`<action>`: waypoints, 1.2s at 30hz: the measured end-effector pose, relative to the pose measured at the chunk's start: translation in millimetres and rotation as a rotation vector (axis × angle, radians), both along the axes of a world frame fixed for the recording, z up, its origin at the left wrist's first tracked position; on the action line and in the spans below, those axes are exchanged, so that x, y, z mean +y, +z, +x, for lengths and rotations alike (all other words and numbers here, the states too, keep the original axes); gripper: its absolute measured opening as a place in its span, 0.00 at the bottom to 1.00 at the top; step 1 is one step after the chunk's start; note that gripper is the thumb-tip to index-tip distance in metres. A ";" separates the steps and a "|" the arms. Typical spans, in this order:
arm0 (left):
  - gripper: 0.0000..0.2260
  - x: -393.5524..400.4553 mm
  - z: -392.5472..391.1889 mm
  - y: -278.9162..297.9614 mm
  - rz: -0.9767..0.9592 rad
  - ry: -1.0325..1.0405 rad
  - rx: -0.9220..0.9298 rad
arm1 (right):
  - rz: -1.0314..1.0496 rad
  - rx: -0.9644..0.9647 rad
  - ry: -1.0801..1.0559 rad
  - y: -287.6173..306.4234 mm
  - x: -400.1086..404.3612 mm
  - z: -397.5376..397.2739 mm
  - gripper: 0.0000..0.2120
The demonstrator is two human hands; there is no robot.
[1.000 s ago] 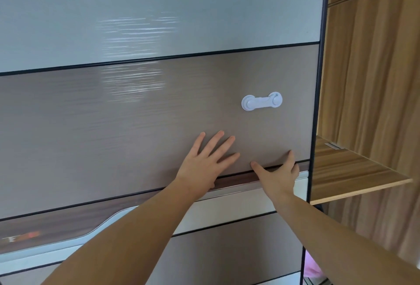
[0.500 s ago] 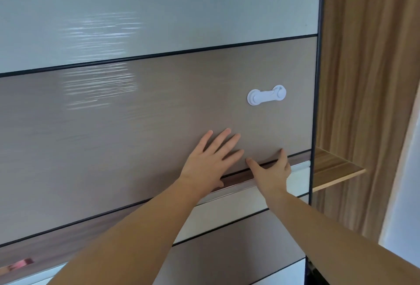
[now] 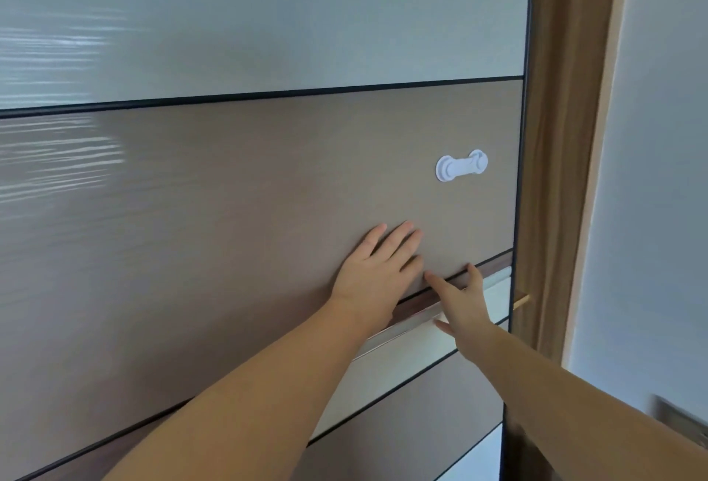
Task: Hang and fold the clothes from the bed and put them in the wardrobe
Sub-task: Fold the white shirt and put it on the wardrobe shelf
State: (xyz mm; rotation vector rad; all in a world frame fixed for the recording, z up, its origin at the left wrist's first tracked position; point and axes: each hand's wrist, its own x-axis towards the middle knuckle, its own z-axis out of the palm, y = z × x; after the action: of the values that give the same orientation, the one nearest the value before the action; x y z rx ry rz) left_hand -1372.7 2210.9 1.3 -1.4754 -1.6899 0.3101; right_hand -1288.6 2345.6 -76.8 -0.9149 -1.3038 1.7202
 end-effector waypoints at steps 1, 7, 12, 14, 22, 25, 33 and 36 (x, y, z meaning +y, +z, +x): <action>0.30 10.0 3.0 0.3 0.005 0.001 0.011 | -0.003 0.002 -0.003 -0.5 10.2 1.8 0.43; 0.32 75.7 20.5 -1.9 -0.032 0.064 -0.001 | -0.006 0.008 -0.013 -3.5 74.8 18.1 0.44; 0.34 125.4 35.4 -0.2 -0.042 0.049 -0.008 | 0.000 0.012 -0.011 -4.5 127.0 31.9 0.44; 0.35 143.3 41.3 0.1 -0.047 0.055 0.001 | -0.002 0.012 -0.015 -5.2 145.9 36.5 0.44; 0.35 196.6 51.7 -4.0 -0.051 0.069 0.001 | -0.004 0.020 -0.020 -5.8 193.0 48.5 0.42; 0.36 200.4 49.2 -5.5 -0.066 0.082 -0.021 | 0.005 0.012 -0.009 -6.2 196.6 48.1 0.43; 0.35 201.1 58.6 -9.5 -0.098 0.154 -0.087 | 0.131 -0.152 0.066 7.0 196.0 63.0 0.44; 0.33 202.5 62.8 -9.8 -0.074 0.120 -0.132 | 0.343 -0.318 0.146 16.6 181.3 76.5 0.41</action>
State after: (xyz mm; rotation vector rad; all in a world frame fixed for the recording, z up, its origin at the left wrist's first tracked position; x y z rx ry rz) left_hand -1309.9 2413.5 -8.6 -1.4783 -1.8946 0.3497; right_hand -1212.1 2526.9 -60.2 -0.9320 -1.8484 1.4283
